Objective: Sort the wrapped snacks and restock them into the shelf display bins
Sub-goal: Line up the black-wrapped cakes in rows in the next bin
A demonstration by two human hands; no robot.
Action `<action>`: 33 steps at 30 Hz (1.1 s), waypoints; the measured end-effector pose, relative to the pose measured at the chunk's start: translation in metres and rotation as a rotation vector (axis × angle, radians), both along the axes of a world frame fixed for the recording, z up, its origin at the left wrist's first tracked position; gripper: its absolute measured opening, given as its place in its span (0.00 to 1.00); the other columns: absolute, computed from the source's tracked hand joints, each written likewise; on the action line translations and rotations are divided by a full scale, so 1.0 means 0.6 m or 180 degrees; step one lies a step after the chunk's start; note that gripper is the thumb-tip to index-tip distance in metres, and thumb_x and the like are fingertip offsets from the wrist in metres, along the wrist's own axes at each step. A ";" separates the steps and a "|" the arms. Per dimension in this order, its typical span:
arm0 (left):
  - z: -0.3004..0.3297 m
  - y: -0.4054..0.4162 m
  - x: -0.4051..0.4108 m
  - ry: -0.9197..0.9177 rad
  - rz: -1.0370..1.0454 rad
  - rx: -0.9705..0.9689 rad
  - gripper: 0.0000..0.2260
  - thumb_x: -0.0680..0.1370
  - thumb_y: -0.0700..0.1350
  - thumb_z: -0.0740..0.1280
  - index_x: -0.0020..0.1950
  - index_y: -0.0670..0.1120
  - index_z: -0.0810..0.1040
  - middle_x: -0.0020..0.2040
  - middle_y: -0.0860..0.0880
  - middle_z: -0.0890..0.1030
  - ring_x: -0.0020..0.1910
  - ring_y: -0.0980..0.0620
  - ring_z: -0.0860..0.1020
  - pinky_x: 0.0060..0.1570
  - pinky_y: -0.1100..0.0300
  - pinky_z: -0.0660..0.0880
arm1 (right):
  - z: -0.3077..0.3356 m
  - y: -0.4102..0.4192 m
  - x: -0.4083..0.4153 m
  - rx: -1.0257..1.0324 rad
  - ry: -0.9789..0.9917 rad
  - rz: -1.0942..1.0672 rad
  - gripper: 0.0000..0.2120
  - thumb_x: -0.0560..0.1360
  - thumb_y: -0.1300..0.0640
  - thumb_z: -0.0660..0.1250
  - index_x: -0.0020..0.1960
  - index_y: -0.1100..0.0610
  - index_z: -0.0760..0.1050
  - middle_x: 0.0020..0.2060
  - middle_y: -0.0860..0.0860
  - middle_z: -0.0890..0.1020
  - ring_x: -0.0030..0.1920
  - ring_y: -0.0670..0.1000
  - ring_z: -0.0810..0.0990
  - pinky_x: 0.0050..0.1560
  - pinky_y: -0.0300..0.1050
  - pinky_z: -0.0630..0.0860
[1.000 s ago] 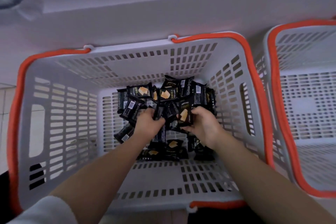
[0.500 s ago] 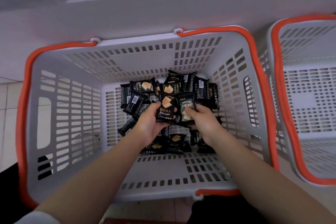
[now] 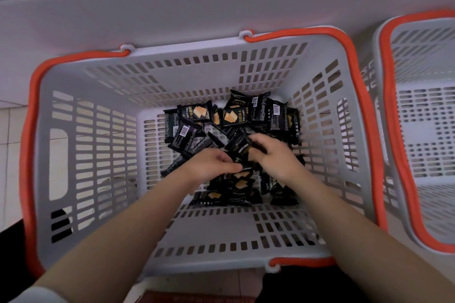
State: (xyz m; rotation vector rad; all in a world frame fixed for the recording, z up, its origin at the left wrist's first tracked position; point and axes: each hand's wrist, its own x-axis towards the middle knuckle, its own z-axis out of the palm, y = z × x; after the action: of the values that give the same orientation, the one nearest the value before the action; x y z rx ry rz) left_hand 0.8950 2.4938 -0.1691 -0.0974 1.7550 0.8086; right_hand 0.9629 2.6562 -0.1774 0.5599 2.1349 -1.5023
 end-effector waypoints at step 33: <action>-0.060 0.083 -0.091 0.2409 -0.1638 -0.0354 0.29 0.71 0.53 0.71 0.69 0.45 0.68 0.59 0.46 0.73 0.60 0.46 0.71 0.58 0.55 0.70 | 0.012 0.013 0.003 -0.0758 -0.0667 -0.2343 0.09 0.77 0.52 0.63 0.55 0.52 0.71 0.47 0.47 0.78 0.46 0.46 0.77 0.52 0.46 0.75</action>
State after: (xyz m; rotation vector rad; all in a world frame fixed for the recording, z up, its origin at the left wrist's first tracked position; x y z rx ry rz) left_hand 0.8406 2.5435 -0.2053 0.6406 2.3799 0.3745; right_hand 0.9650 2.6639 -0.1701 1.4447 1.6214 -1.9169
